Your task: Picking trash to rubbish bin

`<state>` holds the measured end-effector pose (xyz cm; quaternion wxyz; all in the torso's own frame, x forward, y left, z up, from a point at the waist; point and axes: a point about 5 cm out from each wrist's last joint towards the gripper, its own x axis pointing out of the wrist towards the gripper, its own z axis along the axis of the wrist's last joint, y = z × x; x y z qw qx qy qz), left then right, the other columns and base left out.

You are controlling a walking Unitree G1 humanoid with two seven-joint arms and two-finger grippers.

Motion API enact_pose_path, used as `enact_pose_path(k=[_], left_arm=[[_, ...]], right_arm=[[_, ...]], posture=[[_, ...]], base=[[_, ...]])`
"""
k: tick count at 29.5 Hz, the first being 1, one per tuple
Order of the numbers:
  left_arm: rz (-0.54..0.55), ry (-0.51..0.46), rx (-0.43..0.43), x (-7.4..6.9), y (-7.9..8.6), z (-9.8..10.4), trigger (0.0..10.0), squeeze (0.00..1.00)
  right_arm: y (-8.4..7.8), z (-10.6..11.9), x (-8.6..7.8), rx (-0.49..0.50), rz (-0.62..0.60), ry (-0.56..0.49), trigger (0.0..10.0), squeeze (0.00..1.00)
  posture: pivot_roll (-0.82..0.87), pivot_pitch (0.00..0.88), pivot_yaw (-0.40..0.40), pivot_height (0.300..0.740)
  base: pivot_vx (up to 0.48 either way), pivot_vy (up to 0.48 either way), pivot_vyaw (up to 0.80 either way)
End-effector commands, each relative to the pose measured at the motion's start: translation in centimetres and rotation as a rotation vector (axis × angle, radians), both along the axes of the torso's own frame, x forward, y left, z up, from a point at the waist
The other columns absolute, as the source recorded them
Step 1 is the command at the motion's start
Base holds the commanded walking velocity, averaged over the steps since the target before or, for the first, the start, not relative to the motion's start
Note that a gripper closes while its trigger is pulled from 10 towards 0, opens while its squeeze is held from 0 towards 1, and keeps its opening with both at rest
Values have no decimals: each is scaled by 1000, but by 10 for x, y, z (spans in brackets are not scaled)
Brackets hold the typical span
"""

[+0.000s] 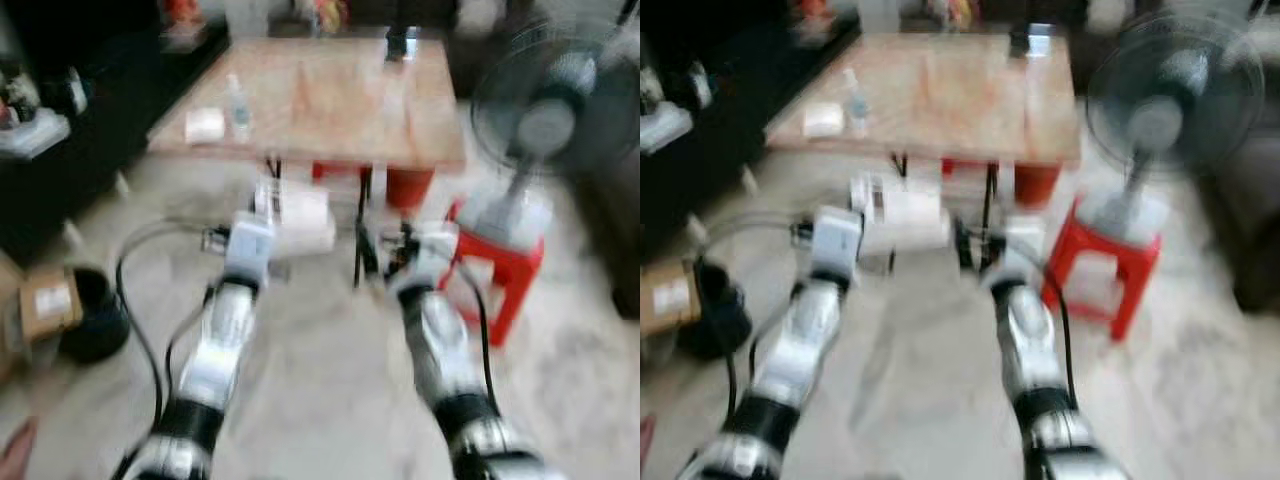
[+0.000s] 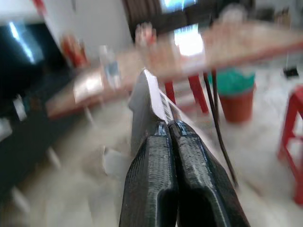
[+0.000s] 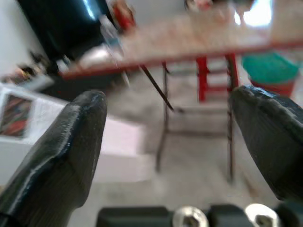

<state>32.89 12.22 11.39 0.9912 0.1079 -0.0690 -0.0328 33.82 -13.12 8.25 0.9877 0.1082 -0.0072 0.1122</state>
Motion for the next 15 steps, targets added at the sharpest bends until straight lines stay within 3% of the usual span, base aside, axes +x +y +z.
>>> enact_pose_path(k=[1,8,15], left_arm=[[45,44,-28,0,15,-10,10000,0],[123,215,31,-16,44,-56,10000,0],[147,408,55,-38,54,-100,10000,0]], right_arm=[[-3,-18,-7,-10,1,87,10000,0],[-25,-73,-40,-65,-42,355,10000,0],[-29,-102,-65,-113,-37,507,10000,0]], posture=[[-4,84,-6,740],[-9,74,-11,740],[-17,61,-8,740]], base=[[0,0,0],[0,0,0],[0,0,0]])
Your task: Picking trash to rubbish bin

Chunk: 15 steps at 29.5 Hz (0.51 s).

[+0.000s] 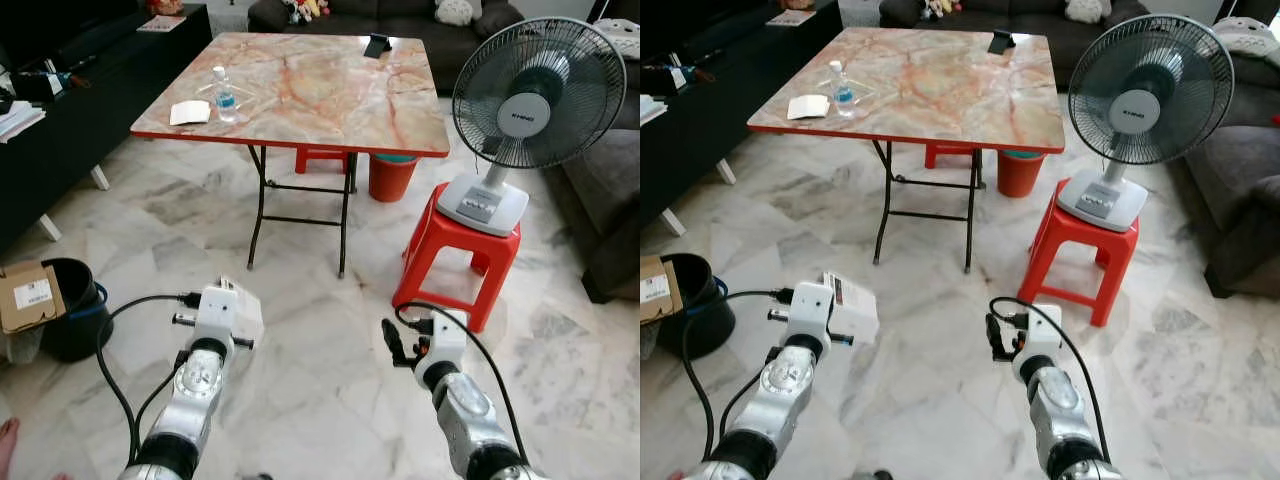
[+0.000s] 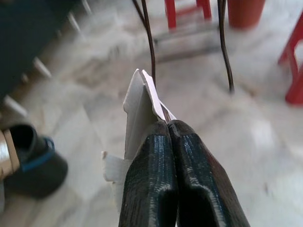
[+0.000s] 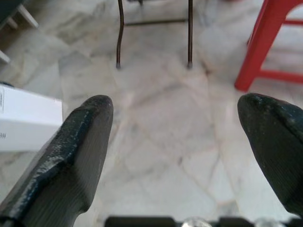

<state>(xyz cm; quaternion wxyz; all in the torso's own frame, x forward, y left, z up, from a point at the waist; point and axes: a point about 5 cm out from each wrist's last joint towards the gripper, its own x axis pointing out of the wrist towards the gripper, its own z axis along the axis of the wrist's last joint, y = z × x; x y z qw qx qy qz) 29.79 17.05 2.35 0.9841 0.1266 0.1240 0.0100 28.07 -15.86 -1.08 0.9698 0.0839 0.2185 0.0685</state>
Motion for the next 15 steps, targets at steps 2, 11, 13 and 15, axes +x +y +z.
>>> enact_pose_path(k=[2,11,13,15], left_arm=[[23,64,11,-12,7,-16,10000,0],[79,276,19,-54,19,-59,10000,0],[80,282,18,-55,19,-60,10000,0],[79,289,17,-57,19,-62,10000,0]], right_arm=[[-3,-13,-12,-26,-5,76,10000,0],[-9,-39,-44,-70,-30,221,10000,0],[-10,-40,-45,-72,-31,227,10000,0],[-10,-42,-48,-74,-34,236,10000,0]], posture=[[-16,59,-8,740],[-11,47,-13,740],[-12,47,-13,740],[-10,46,-12,740]], base=[[0,0,0],[0,0,769],[0,0,788],[0,0,788]])
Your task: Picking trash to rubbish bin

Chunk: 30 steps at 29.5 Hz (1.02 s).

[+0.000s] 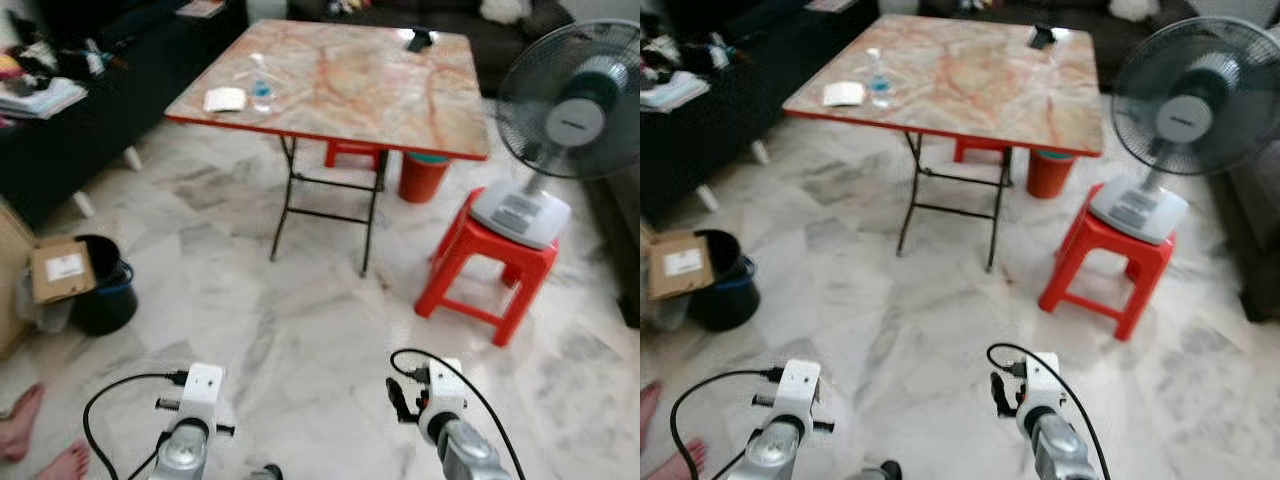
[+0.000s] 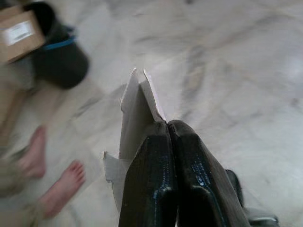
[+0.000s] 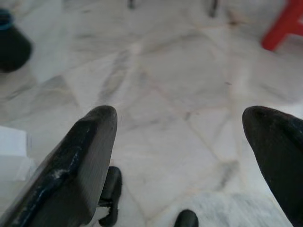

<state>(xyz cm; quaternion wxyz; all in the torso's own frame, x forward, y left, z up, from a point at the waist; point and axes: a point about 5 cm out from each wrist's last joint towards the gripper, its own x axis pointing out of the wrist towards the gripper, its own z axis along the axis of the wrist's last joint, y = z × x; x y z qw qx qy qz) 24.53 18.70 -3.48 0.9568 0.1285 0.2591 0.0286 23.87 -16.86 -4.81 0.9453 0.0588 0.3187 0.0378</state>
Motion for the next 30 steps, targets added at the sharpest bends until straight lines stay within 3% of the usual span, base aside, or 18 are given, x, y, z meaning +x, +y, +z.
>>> enact_pose_path(k=[1,15,27,30], left_arm=[[7,22,4,-5,2,-4,10000,0],[-8,52,-9,-8,-7,-9,10000,0],[-5,57,-10,-8,-7,-10,10000,0],[-3,52,-11,-8,-7,-10,10000,0]], right_arm=[[-1,-5,-7,-4,-8,33,10000,0],[2,-5,-7,-4,-6,32,10000,0],[5,-9,-12,11,-7,51,10000,0],[5,-9,-11,6,-7,47,10000,0]], posture=[[-10,46,-12,740],[-12,74,-22,740],[-7,107,-23,740],[-3,111,-24,740]], base=[[0,0,788],[0,0,768],[278,0,0],[301,0,738]])
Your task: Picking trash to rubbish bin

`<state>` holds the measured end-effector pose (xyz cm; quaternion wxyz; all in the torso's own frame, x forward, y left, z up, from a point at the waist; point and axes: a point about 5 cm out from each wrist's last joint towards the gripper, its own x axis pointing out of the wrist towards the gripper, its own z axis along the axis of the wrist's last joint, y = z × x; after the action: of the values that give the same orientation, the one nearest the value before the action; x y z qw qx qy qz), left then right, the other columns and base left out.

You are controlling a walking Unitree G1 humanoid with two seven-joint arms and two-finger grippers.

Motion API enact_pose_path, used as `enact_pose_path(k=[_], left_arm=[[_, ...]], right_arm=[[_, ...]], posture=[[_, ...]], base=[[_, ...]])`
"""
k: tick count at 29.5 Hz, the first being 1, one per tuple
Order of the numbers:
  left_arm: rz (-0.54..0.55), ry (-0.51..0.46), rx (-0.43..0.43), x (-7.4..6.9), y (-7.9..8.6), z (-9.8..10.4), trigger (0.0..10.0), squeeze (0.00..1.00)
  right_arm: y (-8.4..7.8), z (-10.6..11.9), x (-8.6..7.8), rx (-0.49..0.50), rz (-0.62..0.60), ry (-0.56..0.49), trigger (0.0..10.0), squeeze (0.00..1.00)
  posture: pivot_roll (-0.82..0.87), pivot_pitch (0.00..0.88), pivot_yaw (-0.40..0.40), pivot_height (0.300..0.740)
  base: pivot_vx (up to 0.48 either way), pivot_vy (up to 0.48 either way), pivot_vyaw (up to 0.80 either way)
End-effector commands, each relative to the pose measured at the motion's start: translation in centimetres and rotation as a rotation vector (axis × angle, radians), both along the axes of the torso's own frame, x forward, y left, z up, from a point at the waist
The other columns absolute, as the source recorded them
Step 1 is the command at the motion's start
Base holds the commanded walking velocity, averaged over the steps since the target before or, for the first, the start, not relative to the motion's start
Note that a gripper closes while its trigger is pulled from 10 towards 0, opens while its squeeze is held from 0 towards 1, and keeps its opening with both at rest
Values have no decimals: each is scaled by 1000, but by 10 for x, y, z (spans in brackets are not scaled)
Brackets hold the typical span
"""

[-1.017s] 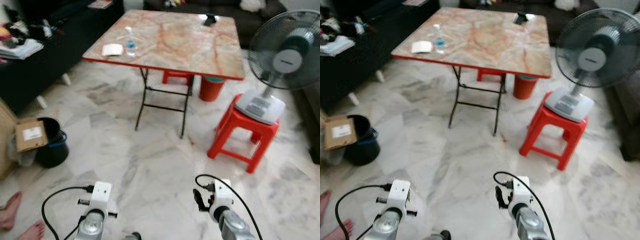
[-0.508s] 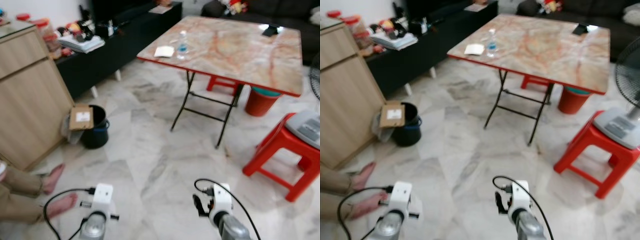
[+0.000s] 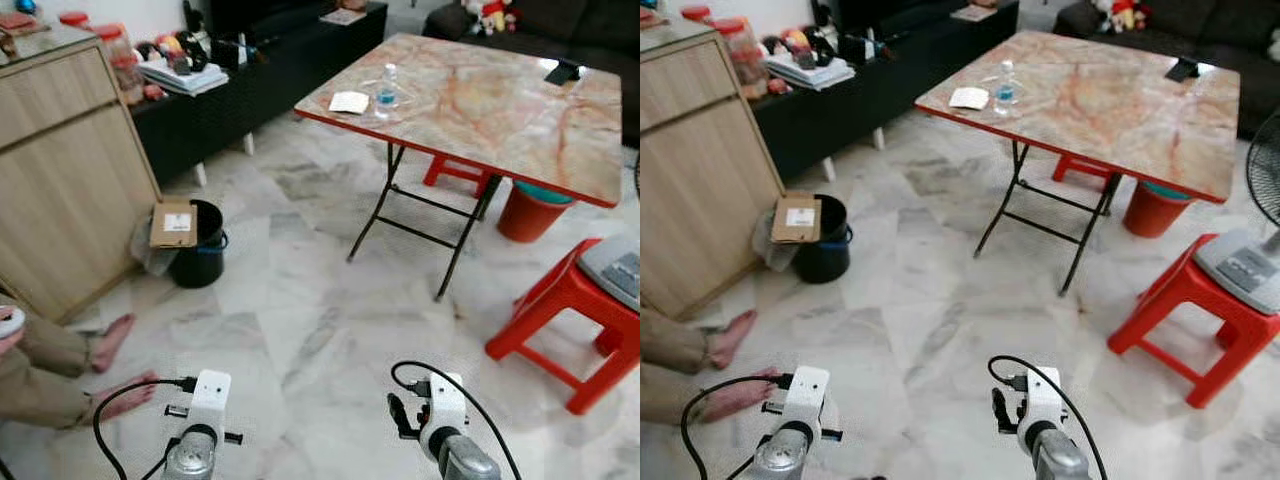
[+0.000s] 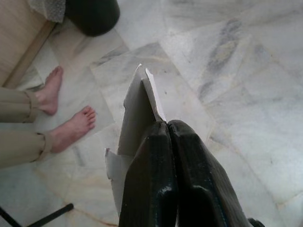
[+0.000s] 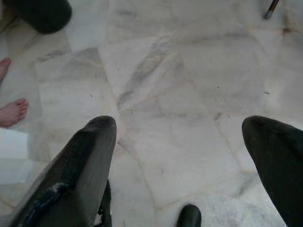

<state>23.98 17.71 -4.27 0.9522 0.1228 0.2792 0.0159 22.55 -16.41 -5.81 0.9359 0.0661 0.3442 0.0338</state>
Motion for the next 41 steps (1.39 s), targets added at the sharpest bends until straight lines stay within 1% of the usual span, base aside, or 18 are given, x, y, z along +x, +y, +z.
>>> enact_pose_path(k=[1,2,10,17,21,24,31,35,41], left_arm=[[13,8,7,-2,3,-2,10000,0],[13,7,7,-2,3,-1,10000,0],[13,-4,10,0,5,0,10000,0],[26,-24,3,3,4,3,10000,0],[24,-26,2,3,3,3,10000,0],[23,-28,2,3,3,3,10000,0],[30,-31,0,3,2,3,10000,0],[34,-32,0,3,3,3,10000,0],[35,-33,4,2,4,3,10000,0]], right_arm=[[1,2,2,0,-2,-9,10000,0],[1,2,3,5,-7,-9,10000,0],[5,5,8,13,-1,-30,10000,0],[7,7,11,11,17,-40,10000,0],[6,8,12,17,8,-42,10000,0],[7,9,13,10,29,-50,10000,0],[7,9,13,11,28,-52,10000,0],[6,9,14,19,13,-50,10000,0],[6,9,13,-4,42,-52,10000,0]], posture=[[-3,111,-23,740],[-2,112,-22,740],[10,112,-11,740],[21,112,-19,740],[19,112,-19,740],[16,112,-23,740],[18,107,-27,740],[12,99,-23,740],[13,82,-21,740]], base=[[296,0,763],[296,0,763],[297,0,0],[294,0,745],[295,0,0],[294,0,300],[294,0,779],[296,0,0],[291,0,129]])
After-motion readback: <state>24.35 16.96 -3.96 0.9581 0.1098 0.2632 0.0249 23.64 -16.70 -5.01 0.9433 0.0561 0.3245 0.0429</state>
